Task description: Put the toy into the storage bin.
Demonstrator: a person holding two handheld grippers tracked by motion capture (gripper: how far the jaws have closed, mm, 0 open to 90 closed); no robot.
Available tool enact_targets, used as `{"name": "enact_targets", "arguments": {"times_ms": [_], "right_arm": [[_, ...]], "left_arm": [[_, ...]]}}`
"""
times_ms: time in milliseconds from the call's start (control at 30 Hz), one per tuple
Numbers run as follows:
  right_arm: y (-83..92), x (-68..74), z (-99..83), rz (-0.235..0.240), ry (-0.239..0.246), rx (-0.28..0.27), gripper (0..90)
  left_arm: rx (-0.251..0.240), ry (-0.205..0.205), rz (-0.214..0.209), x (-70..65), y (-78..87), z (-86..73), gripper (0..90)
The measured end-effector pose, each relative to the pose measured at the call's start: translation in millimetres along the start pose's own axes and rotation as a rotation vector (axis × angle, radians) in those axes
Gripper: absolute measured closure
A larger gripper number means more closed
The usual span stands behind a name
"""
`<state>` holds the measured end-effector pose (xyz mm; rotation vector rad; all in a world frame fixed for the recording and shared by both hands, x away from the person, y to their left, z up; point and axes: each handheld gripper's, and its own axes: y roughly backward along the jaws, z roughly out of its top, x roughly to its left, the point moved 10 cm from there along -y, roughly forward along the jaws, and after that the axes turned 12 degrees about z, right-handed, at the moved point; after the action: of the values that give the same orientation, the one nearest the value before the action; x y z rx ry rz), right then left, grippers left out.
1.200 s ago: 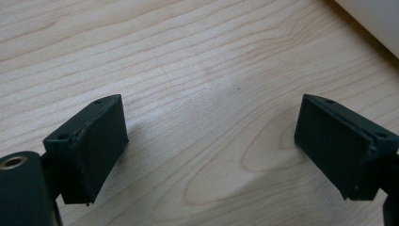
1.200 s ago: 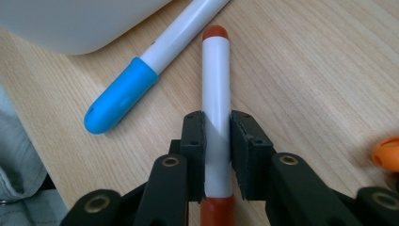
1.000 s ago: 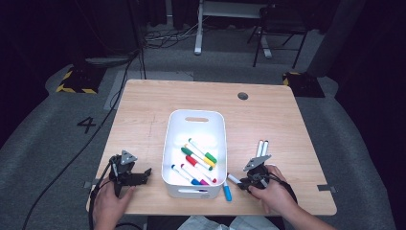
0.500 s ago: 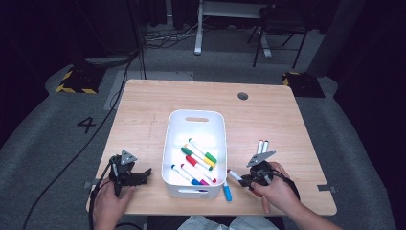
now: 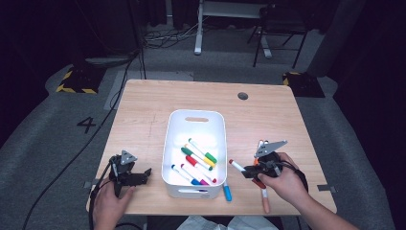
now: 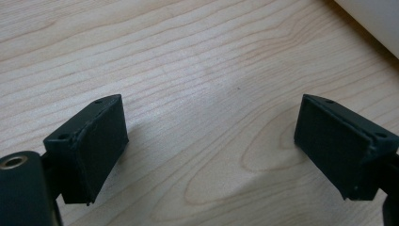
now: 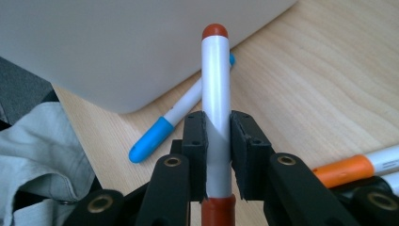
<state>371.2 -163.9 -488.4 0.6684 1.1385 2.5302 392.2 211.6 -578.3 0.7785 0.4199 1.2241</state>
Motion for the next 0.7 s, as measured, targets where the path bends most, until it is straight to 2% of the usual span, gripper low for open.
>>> {"name": "enact_targets", "arguments": {"times_ms": [33, 67, 100, 133, 233, 267, 367, 600, 700], "right_arm": [[1.7, -1.9, 3.4, 0.000, 0.029, -0.012, 76.6], [4.4, -0.2, 3.9, 0.002, 0.004, -0.008, 76.6], [6.2, 0.3, 6.4, 0.006, 0.004, -0.016, 76.6], [7.8, -0.8, 9.0, 0.006, 0.026, -0.024, 76.6], [13.6, 2.4, 13.6, 0.008, 0.005, -0.032, 76.6], [15.2, 1.8, 15.9, 0.010, 0.023, -0.039, 76.6], [20.0, 3.5, 22.0, 0.017, 0.035, -0.055, 76.6], [29.8, 10.2, 36.8, 0.024, 0.039, -0.082, 76.6], [32.2, 13.5, 45.9, 0.026, 0.070, -0.083, 76.6]], "left_arm": [[0.000, 0.000, 0.000, 0.0, 0.0, 0.0, 10.6], [0.000, 0.000, 0.000, 0.0, 0.0, 0.0, 10.7], [0.000, -0.001, 0.000, 0.1, 0.0, 0.0, 10.7], [0.000, 0.000, 0.000, 0.0, 0.0, 0.0, 10.7], [0.000, 0.000, 0.000, 0.0, 0.0, 0.0, 10.7], [0.000, -0.001, 0.000, 0.1, 0.0, 0.0, 10.6], [0.000, -0.001, 0.000, 0.1, 0.0, 0.0, 10.6], [0.000, -0.001, 0.000, 0.0, 0.0, 0.0, 10.7], [0.000, -0.001, 0.000, 0.1, 0.0, 0.0, 10.6]]}}
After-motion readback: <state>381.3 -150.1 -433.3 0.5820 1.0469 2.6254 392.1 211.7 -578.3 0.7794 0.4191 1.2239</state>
